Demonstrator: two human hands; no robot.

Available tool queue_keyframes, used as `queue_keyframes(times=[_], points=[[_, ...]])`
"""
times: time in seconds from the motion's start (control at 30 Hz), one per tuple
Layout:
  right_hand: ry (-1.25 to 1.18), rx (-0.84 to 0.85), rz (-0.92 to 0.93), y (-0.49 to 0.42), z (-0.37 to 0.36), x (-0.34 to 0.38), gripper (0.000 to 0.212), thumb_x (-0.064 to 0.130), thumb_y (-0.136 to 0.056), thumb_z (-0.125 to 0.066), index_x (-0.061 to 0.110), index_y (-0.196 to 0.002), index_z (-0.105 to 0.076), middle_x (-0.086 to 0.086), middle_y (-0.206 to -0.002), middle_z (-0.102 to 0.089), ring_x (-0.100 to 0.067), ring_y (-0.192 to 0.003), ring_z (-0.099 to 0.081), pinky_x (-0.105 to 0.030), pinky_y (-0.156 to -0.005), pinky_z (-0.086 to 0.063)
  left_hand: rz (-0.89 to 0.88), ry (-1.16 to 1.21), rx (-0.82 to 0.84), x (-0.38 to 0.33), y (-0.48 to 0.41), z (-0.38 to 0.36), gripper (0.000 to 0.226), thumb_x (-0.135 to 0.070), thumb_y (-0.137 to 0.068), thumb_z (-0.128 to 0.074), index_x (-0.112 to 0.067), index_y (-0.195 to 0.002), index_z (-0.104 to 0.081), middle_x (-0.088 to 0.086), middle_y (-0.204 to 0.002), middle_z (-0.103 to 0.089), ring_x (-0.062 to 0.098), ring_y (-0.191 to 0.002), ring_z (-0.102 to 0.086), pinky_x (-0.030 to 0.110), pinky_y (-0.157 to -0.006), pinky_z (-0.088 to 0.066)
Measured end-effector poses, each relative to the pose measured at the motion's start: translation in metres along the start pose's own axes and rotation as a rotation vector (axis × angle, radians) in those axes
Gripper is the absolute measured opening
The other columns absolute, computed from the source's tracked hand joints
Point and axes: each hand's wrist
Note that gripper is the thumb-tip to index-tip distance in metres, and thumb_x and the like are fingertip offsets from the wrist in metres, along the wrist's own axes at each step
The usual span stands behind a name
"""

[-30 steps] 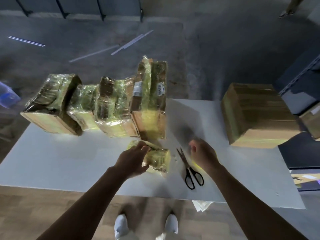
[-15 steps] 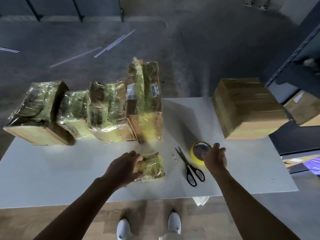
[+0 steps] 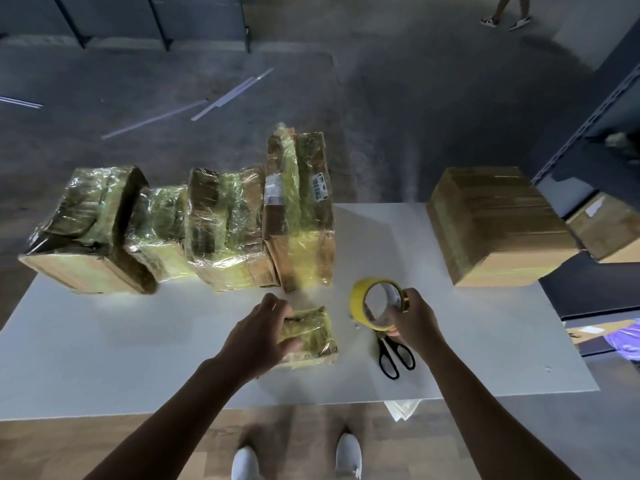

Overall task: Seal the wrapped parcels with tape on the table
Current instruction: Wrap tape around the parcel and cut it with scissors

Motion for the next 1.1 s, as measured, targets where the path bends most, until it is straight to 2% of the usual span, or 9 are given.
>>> queue_keyframes(times=[0.13, 0.2, 0.33, 0.47, 0.53, 0.63, 0.83, 0.97, 1.1], points=[[-0.062, -0.020, 0.205, 0.024, -0.003, 0.031, 0.025, 0.008, -0.082, -0.064, 0.020, -0.099, -0.050, 0.006, -0.088, -0.058, -0.012, -0.078, -0.054, -0.009, -0.056, -0.038, 0.037, 0.210, -0.111, -0.012, -0.002, 0.003, 0.012, -0.018, -0.092, -0.061, -0.008, -0.098, -0.062, 0.003, -0.095, -0.063, 0.014, -0.082, -0.061, 0.024, -0.070, -0.050], [-0.085, -0.030, 0.272, 0.034, -0.005, 0.048, 0.030, 0.007, -0.081, -0.065, 0.020, -0.102, -0.049, 0.004, -0.094, -0.058, -0.011, -0.083, -0.055, -0.009, -0.056, -0.042, 0.168, 0.410, -0.036, -0.023, -0.003, 0.009, 0.012, -0.017, -0.095, -0.056, -0.009, -0.100, -0.064, 0.004, -0.098, -0.069, 0.014, -0.086, -0.065, 0.025, -0.075, -0.054], [-0.078, -0.053, 0.368, 0.045, -0.012, 0.072, 0.032, 0.007, -0.087, -0.063, 0.024, -0.106, -0.043, 0.003, -0.102, -0.052, -0.014, -0.086, -0.057, -0.005, -0.055, -0.044, 0.514, 0.994, 0.083, -0.038, 0.000, 0.025, 0.015, -0.012, -0.098, -0.049, -0.008, -0.094, -0.063, 0.016, -0.096, -0.069, 0.027, -0.084, -0.070, 0.040, -0.077, -0.060], [0.005, -0.051, 0.447, 0.050, -0.018, 0.087, 0.042, 0.010, -0.088, -0.065, 0.014, -0.125, -0.044, 0.001, -0.113, -0.047, -0.011, -0.091, -0.056, -0.006, -0.058, -0.046, 0.614, 1.271, 0.163, -0.031, 0.006, 0.037, 0.022, -0.011, -0.100, -0.047, 0.002, -0.105, -0.064, 0.020, -0.103, -0.070, 0.029, -0.092, -0.071, 0.036, -0.079, -0.059], [0.057, -0.060, 0.524, 0.051, -0.022, 0.092, 0.049, 0.010, -0.087, -0.066, 0.012, -0.131, -0.045, -0.002, -0.119, -0.046, -0.011, -0.097, -0.054, -0.006, -0.065, -0.046, 0.664, 1.313, 0.150, -0.026, 0.008, 0.041, 0.022, -0.012, -0.099, -0.048, 0.001, -0.100, -0.065, 0.020, -0.101, -0.070, 0.030, -0.094, -0.070, 0.040, -0.084, -0.058], [0.150, -0.086, 0.641, 0.050, -0.028, 0.097, 0.046, 0.006, -0.082, -0.068, 0.006, -0.125, -0.052, -0.009, -0.115, -0.047, -0.020, -0.091, -0.058, -0.013, -0.068, -0.046, 0.681, 1.289, 0.102, -0.018, 0.010, 0.045, 0.021, -0.010, -0.098, -0.050, 0.004, -0.102, -0.066, 0.022, -0.102, -0.068, 0.033, -0.097, -0.068, 0.043, -0.086, -0.057], [0.227, -0.071, 0.729, 0.050, -0.038, 0.101, 0.049, 0.009, -0.074, -0.076, 0.005, -0.117, -0.055, -0.011, -0.114, -0.049, -0.025, -0.085, -0.062, -0.031, -0.068, -0.058, 0.663, 1.271, 0.035, -0.004, 0.017, 0.054, 0.021, -0.009, -0.096, -0.050, 0.000, -0.101, -0.068, 0.019, -0.104, -0.069, 0.030, -0.101, -0.067, 0.032, -0.073, -0.059], [0.241, -0.079, 0.749, 0.052, -0.043, 0.104, 0.045, 0.008, -0.072, -0.076, 0.005, -0.112, -0.055, -0.011, -0.111, -0.050, -0.024, -0.083, -0.062, -0.027, -0.066, -0.055, 0.632, 1.229, -0.021, 0.000, 0.020, 0.059, 0.021, -0.010, -0.096, -0.047, -0.003, -0.100, -0.067, 0.019, -0.103, -0.067, 0.032, -0.100, -0.066, 0.039, -0.081, -0.056], [0.236, -0.075, 0.741, 0.052, -0.047, 0.107, 0.046, 0.008, -0.072, -0.076, 0.006, -0.112, -0.054, -0.010, -0.111, -0.050, -0.024, -0.084, -0.060, -0.031, -0.067, -0.057, 0.629, 1.236, -0.065, 0.004, 0.020, 0.061, 0.018, -0.011, -0.095, -0.051, -0.009, -0.101, -0.068, 0.014, -0.099, -0.069, 0.026, -0.098, -0.066, 0.035, -0.078, -0.056]])
Point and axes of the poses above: each hand's wrist, its own y-axis away from the middle knuckle, its own z-axis out of the back of the hand, x = y × z
